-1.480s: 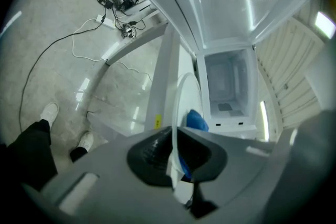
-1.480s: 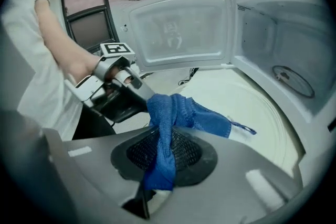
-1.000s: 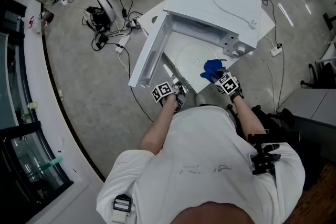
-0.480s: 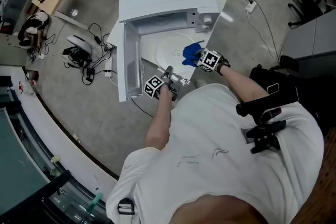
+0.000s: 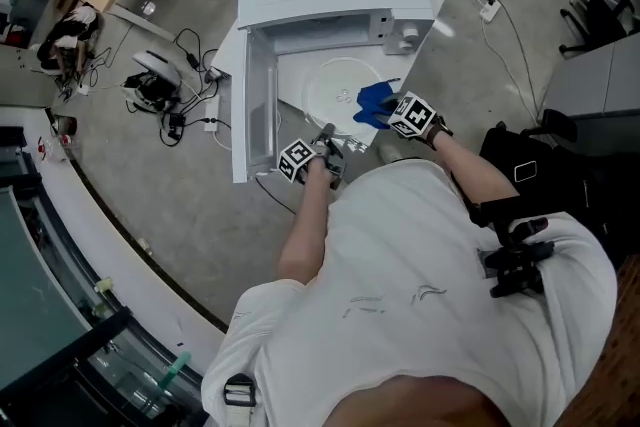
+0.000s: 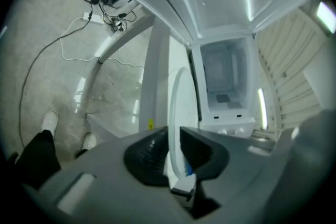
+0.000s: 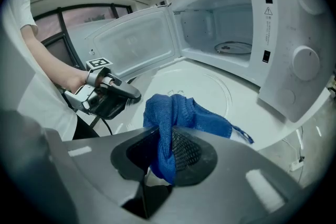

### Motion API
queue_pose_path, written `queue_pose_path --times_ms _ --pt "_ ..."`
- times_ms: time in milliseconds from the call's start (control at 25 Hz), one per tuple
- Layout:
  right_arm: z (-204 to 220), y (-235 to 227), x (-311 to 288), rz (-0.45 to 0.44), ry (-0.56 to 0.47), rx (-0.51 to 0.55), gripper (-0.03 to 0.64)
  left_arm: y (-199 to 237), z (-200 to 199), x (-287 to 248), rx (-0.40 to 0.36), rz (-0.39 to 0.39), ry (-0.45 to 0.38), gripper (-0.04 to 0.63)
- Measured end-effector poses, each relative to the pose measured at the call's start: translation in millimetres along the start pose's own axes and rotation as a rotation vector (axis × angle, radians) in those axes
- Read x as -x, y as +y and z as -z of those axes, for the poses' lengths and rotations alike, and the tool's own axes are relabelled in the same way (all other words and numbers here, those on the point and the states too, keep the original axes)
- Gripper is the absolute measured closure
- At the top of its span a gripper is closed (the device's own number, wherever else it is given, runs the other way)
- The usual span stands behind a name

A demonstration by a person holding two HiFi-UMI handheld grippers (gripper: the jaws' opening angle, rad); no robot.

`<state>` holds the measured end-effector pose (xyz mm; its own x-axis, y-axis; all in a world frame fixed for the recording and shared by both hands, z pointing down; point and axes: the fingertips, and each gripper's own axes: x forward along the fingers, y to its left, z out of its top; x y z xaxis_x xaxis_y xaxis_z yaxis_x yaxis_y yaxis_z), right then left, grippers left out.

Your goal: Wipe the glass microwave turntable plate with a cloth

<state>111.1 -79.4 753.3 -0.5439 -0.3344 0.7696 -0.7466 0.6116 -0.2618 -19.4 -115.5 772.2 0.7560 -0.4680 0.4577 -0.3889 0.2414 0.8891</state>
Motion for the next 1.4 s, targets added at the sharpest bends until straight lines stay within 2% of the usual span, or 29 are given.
queue_pose_path --times_ms 200,360,440,760,1080,1280,1400 --pt "-5 0 7 0.026 -0.040 -0.001 0.549 1 9 20 0.027 0.069 -0.014 0.540" --pt "-23 -2 15 0.031 -0.116 -0.022 0.549 -12 5 39 0.034 0.229 -0.087 0.565" --pt "-31 -4 20 0.031 -0.144 -0.026 0.548 -18 2 43 0.034 0.279 -0.112 0.563" --pt "-62 -6 42 0.033 -0.257 -0.056 0.548 -24 2 52 0.018 0.337 -0.154 0.557" --pt "-55 -8 54 0.028 -0.287 -0.101 0.548 -25 4 62 0.003 0.387 -0.183 0.551" --pt "-55 -15 65 0.037 -0.321 -0.122 0.548 -36 8 75 0.043 0.409 -0.180 0.545" --pt "-57 -20 72 0.046 -0.340 -0.126 0.548 -37 6 79 0.015 0.423 -0.189 0.541"
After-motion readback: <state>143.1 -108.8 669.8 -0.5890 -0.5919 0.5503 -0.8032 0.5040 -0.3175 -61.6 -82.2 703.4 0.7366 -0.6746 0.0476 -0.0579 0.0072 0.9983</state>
